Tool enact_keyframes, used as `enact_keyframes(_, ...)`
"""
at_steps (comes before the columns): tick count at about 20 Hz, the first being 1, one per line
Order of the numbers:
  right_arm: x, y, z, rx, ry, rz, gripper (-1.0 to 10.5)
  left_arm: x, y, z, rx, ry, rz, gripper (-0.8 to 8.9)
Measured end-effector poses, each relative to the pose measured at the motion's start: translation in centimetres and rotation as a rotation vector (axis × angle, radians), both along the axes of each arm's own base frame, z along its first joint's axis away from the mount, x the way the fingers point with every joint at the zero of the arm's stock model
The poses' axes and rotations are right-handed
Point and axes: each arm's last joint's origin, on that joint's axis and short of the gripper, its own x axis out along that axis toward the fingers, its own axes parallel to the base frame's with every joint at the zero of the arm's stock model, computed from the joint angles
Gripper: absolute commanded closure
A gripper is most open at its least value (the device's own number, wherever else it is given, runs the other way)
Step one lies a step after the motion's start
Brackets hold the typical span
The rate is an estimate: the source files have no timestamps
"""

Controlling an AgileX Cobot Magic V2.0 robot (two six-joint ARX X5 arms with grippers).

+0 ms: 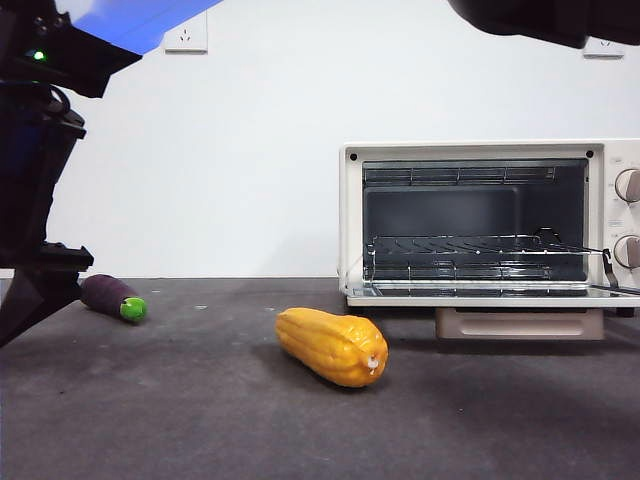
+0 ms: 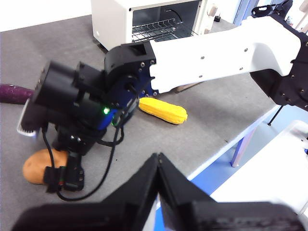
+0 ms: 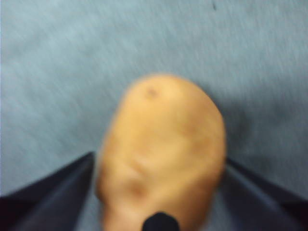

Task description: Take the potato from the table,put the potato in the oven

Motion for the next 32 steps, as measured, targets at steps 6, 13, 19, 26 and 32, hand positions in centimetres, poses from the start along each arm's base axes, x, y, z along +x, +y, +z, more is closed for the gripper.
enact_keyframes(6, -0.1, -1.4, 1.9, -0.104, 0.024, -0.047, 8.2, 0.0, 0.0, 0.0, 0.005, -0.005, 0.003, 8.19)
enact_keyframes(13, -0.6, -5.7, 14.2, 0.002, -0.036, -0.085, 8.2, 0.2, 0.3, 0.0, 0.062, -0.055, 0.111, 8.19)
enact_keyframes(19, -1.2, -6.7, 17.4, 0.126, -0.057, -0.131, 8.2, 0.2, 0.3, 0.0, 0.078, -0.066, 0.105, 8.19)
enact_keyframes(26, -2.5, -8.8, 22.0, 0.226, -0.076, -0.152, 8.2, 0.3, 0.4, 0.0, 0.089, -0.075, 0.124, 8.19)
enact_keyframes(32, -5.7, -13.9, 29.9, 0.367, -0.171, -0.169, 8.2, 0.4, 0.4, 0.1, 0.103, -0.082, 0.173, 8.19)
